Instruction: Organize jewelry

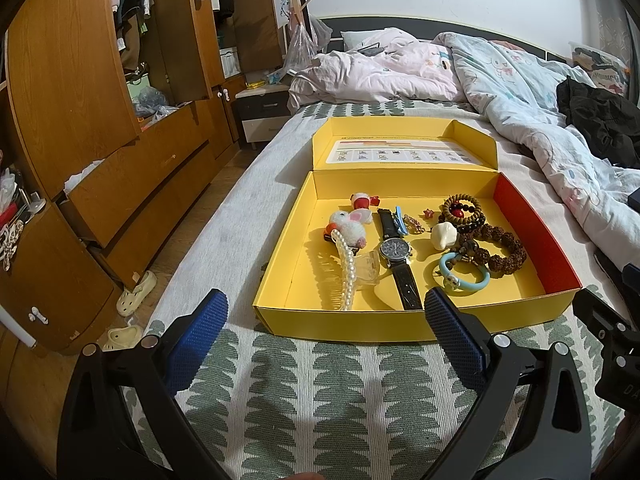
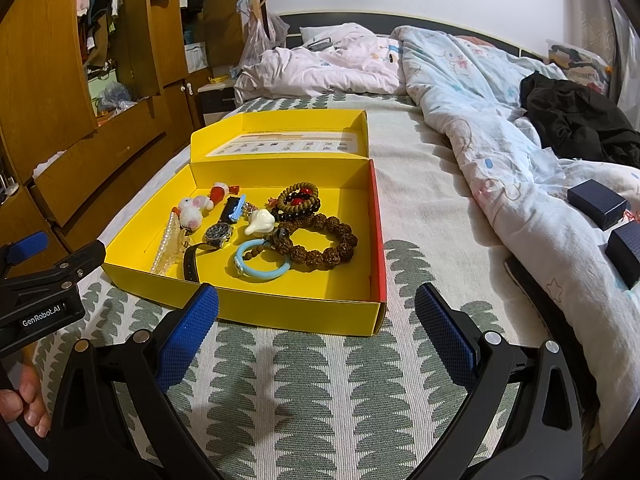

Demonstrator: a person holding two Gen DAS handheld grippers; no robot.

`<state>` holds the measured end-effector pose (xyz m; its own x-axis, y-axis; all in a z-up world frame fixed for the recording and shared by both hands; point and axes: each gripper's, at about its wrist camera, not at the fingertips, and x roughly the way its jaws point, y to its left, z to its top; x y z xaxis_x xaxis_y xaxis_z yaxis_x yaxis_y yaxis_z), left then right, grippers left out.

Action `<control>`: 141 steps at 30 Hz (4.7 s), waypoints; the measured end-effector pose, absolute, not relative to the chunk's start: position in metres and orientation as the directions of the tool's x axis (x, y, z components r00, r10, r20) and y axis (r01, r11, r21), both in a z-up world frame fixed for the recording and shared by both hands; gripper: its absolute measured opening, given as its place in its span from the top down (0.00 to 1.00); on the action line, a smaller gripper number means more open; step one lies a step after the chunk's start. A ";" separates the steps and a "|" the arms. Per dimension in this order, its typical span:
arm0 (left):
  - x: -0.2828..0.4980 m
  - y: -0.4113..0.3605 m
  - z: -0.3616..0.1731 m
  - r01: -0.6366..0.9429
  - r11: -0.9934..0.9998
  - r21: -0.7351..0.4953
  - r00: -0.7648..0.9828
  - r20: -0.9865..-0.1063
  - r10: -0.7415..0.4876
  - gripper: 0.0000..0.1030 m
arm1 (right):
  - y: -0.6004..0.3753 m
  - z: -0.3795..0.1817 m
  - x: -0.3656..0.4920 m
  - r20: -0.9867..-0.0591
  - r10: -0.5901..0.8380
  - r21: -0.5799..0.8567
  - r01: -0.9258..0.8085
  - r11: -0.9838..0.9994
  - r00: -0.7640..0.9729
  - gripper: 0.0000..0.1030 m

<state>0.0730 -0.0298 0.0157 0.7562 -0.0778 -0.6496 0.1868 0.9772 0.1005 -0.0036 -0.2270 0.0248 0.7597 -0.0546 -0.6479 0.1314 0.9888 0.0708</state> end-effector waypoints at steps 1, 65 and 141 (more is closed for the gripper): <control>0.073 -0.030 0.016 0.189 0.977 0.101 0.755 -0.650 -0.079 0.05 | -0.229 0.024 -0.005 -0.648 -0.054 0.071 0.132 0.989 0.760 0.04; 0.074 -0.026 0.021 0.188 0.977 0.097 0.763 -0.641 -0.084 0.05 | -0.229 0.024 -0.004 -0.649 -0.059 0.064 0.131 0.989 0.758 0.04; 0.069 -0.039 0.014 0.168 0.978 0.126 0.753 -0.656 -0.045 0.05 | -0.232 0.024 -0.005 -0.651 -0.065 0.051 0.129 0.990 0.757 0.04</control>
<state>0.0689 -0.0391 0.0136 0.7534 -0.0453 -0.6559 0.1681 0.9777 0.1256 -0.0052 -0.2324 0.0237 0.7565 -0.0650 -0.6507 0.1291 0.9903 0.0512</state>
